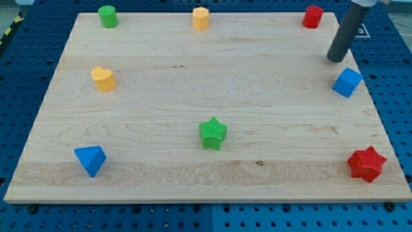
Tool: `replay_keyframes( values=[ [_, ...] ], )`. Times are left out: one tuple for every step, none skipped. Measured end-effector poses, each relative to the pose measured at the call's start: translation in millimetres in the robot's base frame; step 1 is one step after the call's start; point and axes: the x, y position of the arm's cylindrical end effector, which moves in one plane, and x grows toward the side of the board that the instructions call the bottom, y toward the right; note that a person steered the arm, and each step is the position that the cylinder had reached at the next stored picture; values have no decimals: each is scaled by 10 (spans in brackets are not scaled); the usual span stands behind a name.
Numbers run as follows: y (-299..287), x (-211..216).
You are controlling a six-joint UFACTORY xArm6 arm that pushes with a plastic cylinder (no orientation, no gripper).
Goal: Move arm near yellow hexagon
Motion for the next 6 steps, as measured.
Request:
replay_keyframes(
  values=[
    [-648, -1],
    [-1221, -11],
    [-1744, -169],
    [-2109, -443],
    [-2549, -473],
    [-2947, -717]
  ],
)
